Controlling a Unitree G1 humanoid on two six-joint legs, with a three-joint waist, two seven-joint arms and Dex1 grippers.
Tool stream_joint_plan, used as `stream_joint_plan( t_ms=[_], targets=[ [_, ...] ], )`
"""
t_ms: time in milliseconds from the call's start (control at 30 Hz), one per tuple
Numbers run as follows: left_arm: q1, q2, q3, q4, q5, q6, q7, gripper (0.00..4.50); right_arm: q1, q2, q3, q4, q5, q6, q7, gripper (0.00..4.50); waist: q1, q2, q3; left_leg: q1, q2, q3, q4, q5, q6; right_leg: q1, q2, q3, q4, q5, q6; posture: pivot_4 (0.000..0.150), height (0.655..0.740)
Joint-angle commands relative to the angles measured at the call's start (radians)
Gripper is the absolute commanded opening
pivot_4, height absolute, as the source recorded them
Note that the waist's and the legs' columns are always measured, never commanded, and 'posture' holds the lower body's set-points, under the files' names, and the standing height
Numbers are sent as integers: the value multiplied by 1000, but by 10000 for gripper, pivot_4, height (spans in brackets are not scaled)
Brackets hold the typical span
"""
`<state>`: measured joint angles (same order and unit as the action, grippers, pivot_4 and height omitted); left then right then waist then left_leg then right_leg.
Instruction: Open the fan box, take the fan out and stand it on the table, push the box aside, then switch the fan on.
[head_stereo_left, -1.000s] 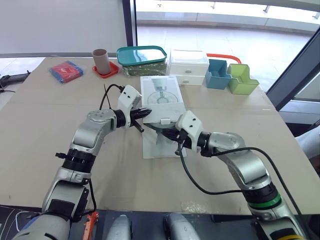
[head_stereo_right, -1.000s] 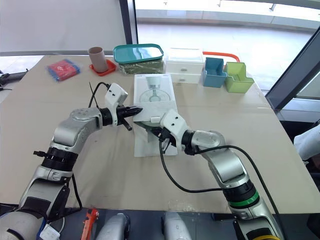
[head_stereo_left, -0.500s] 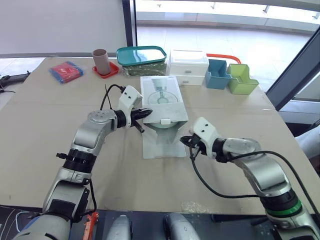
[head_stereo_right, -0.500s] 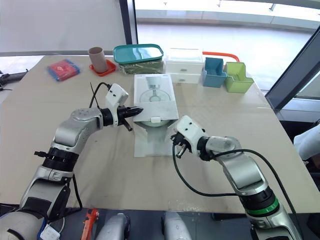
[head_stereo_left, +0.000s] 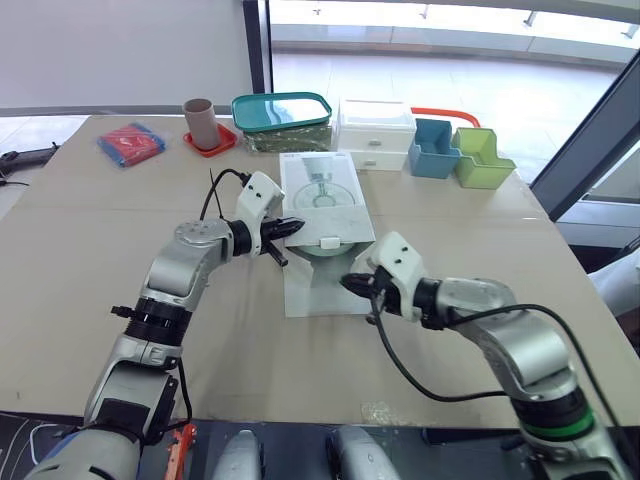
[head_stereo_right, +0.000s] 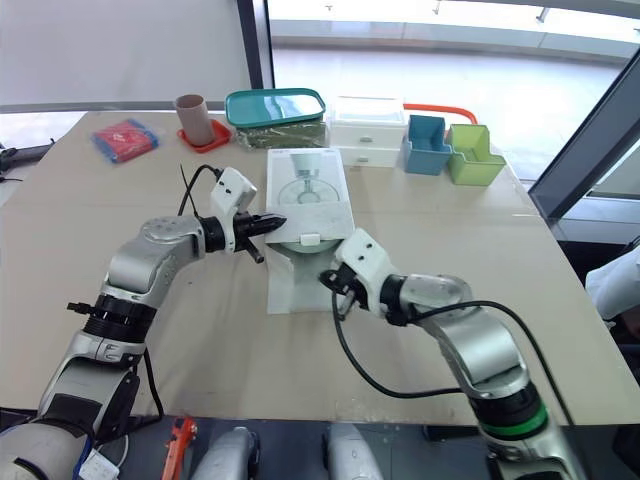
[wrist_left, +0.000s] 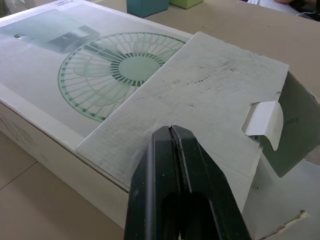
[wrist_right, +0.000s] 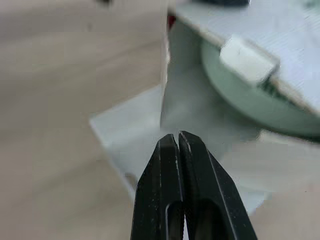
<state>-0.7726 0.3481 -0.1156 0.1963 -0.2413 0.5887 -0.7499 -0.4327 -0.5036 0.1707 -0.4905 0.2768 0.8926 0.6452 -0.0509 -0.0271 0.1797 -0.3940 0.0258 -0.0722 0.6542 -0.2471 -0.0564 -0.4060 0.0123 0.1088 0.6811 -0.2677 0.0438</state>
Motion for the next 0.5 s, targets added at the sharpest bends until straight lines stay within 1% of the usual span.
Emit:
stream_joint_plan(
  t_ms=[33,233,367,500],
  targets=[
    [27,0,-20,-13,8,26,0,0,-33,41,4,6,-42,-45,-84,909,3,0,0,0,0,0,0,0,0,0,0,0,0,0,0,1500,7400],
    [30,1,-18,-21,8,25,-4,0,-50,66,30,32,-72,-66,-126,909,4,0,0,-1,-1,0,0,0,0,0,-1,0,0,0,1,1500,7400],
    [28,2,-19,-25,8,26,-5,0,-46,37,55,34,-94,-64,-117,909,3,0,0,-1,-1,0,0,0,0,0,-1,0,0,0,1,1500,7400],
    [30,5,-20,-25,9,25,-7,0,-26,21,49,11,-86,-48,-115,909,3,0,0,-1,-1,0,0,0,0,0,-1,-1,0,0,1,1500,7400]
  ],
)
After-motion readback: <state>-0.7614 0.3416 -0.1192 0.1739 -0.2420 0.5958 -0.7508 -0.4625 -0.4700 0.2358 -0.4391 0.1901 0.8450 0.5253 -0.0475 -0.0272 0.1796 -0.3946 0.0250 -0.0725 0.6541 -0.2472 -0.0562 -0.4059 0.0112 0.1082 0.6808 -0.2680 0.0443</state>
